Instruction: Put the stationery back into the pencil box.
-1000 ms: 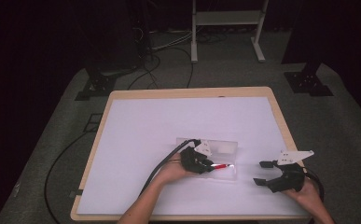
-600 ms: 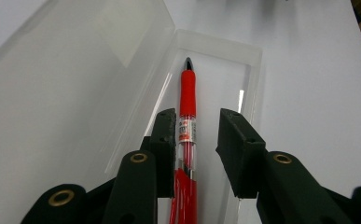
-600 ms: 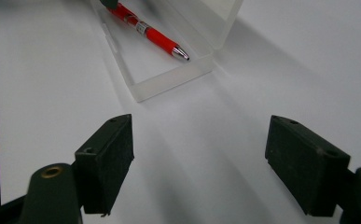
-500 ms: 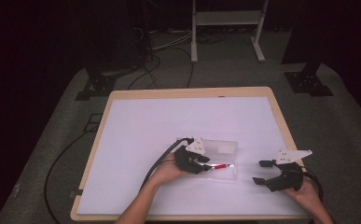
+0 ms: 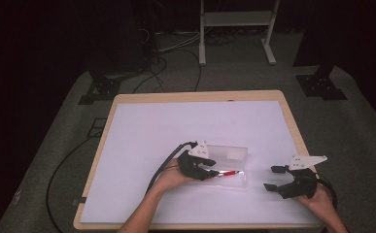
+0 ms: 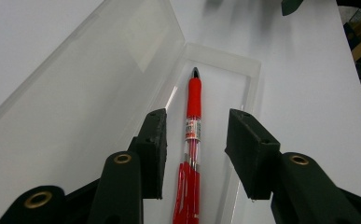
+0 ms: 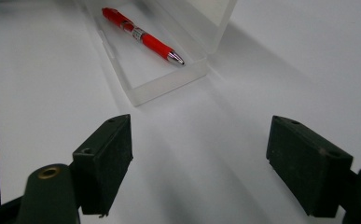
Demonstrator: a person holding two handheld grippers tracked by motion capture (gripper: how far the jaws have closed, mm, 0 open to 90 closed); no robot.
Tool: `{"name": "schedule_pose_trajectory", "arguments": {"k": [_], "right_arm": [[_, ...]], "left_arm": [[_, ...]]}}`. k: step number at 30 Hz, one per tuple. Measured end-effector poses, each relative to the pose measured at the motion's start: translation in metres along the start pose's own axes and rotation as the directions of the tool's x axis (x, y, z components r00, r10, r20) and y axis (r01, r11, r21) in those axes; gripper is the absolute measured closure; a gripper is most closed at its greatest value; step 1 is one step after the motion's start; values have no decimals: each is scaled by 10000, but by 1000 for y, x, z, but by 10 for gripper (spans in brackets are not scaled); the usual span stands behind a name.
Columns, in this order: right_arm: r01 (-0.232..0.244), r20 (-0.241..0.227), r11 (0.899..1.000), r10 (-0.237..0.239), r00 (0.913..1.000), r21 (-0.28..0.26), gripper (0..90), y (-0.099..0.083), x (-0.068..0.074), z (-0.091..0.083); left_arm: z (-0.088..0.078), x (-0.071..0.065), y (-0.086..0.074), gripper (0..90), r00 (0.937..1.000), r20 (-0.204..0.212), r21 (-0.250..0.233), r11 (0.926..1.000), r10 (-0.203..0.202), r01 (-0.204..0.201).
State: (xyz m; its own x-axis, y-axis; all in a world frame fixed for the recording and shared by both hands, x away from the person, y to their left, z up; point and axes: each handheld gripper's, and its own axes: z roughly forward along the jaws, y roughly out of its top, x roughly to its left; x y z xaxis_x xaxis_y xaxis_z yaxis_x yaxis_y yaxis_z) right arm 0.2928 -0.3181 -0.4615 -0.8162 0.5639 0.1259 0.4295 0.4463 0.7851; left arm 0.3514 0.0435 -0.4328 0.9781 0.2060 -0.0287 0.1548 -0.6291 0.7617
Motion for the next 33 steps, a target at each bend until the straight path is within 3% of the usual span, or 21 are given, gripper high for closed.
{"name": "schedule_pose_trajectory", "arguments": {"k": [33], "right_arm": [[10, 56, 10000, -10, 10000, 91, 210, 0, 0, 2]], "left_arm": [[-33, -2, -15, 415, 9984, -425, -461, 9983, -362, 342]]}}
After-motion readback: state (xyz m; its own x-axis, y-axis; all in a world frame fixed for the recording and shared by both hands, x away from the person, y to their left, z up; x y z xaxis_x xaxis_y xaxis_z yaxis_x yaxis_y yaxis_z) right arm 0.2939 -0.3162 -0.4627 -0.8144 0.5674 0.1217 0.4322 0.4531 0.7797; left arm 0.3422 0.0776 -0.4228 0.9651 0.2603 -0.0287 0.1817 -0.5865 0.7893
